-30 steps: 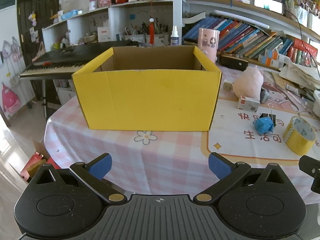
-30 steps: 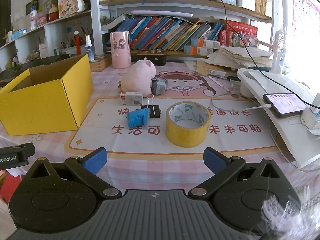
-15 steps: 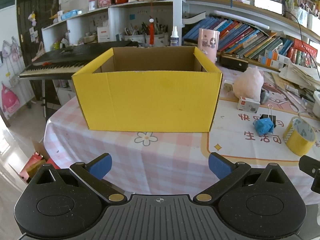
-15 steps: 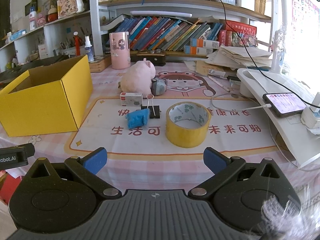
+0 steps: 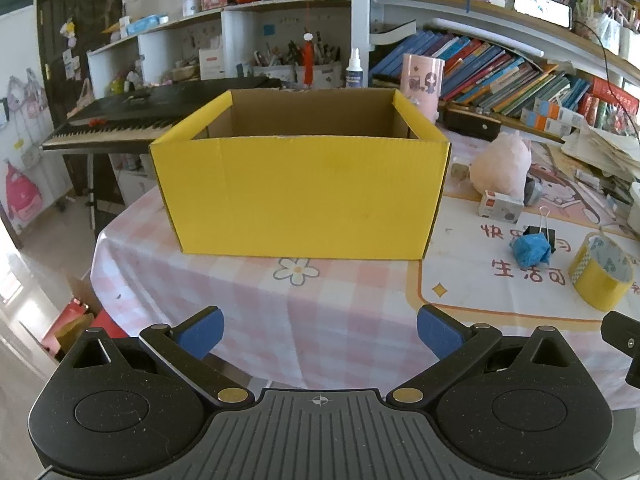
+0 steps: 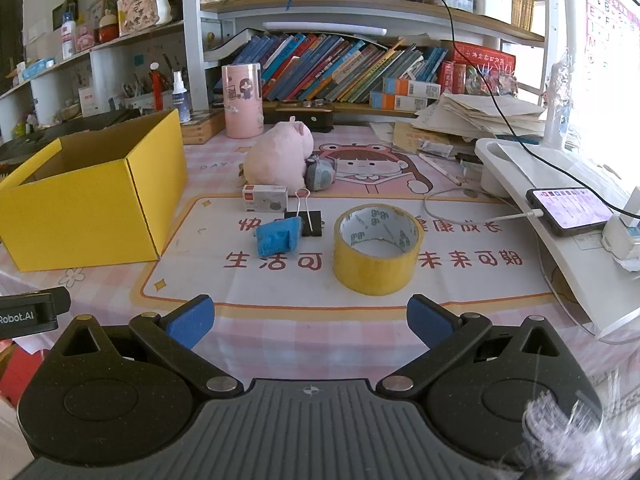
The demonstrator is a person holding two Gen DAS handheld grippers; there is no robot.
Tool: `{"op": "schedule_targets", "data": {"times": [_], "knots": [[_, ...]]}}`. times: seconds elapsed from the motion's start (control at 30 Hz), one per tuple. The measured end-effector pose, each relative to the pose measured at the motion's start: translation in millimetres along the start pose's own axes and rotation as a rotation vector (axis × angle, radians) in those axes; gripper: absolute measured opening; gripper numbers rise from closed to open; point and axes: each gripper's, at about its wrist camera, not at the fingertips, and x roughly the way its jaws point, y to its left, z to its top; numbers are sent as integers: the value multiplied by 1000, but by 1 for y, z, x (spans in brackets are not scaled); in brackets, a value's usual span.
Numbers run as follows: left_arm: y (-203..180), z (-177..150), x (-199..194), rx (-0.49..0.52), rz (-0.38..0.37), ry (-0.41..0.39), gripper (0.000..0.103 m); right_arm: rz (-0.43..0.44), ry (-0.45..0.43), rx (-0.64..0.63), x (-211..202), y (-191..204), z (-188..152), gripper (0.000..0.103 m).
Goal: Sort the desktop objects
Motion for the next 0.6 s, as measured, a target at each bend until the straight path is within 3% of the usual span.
{"op": "schedule_targets", "data": {"times": [0.6], "knots": [[-1, 0, -2, 10, 16, -7, 103, 1, 5, 6, -1, 0, -1, 103]]}}
